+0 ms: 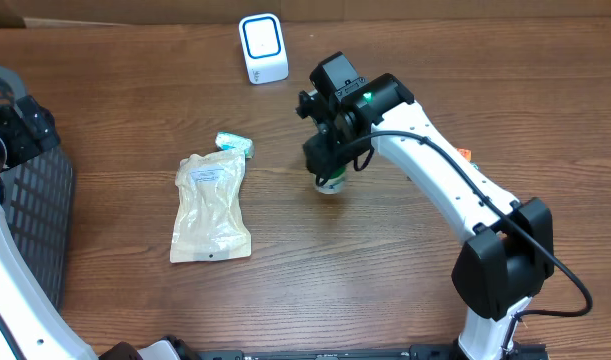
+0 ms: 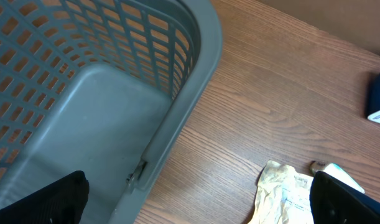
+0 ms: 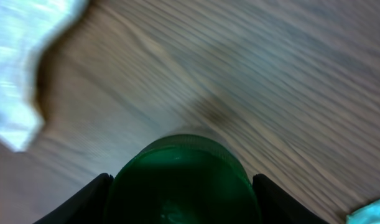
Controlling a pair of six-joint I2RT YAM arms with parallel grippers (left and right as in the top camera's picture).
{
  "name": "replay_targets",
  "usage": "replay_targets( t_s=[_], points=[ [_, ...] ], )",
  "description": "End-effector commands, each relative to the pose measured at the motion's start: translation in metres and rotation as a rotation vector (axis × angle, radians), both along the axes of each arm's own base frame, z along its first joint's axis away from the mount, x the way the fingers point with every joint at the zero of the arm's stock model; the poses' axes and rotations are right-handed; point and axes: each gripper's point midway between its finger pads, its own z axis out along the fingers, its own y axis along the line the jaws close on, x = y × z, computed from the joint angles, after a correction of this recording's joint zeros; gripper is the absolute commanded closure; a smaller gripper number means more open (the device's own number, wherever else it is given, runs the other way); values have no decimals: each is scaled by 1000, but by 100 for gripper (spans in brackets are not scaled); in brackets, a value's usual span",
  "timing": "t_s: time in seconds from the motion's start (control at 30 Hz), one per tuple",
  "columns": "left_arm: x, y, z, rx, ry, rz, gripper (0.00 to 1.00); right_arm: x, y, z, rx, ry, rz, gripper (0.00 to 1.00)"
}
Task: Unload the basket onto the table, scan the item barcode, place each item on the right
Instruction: 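Carry the jar right and set it down by the orange packet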
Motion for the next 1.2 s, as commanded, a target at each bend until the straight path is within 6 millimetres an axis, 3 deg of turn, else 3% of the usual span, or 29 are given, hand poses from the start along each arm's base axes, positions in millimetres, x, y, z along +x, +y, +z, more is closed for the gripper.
replay_targets(
  t_s=[0.0, 0.27, 0.57, 0.73, 0.93, 1.03, 1.13, 1.17],
  points=[
    [1, 1, 9, 23, -18, -7, 0, 15, -33, -9, -63, -19, -82, 66],
    [1, 1, 9, 23, -18, -7, 0, 40, -106, -37, -64, 22, -317, 67],
    [1, 1, 9, 23, -18, -7, 0, 35, -177, -68, -87, 92, -483, 67],
    [1, 1, 9, 23, -18, -7, 0, 36, -208, -72, -85, 102, -561, 66],
    [1, 1, 9, 23, -18, -7, 0, 38, -230, -72, -80, 105, -619, 66],
    [1, 1, 9, 23, -18, -7, 0, 38, -231, -72, -74, 107, -624, 65],
    [1, 1, 9, 23, -18, -7, 1, 38, -229, -72, -71, 107, -618, 59],
    [1, 1, 9, 23, -18, -7, 0, 38, -228, -72, -71, 107, -616, 51]
  ],
)
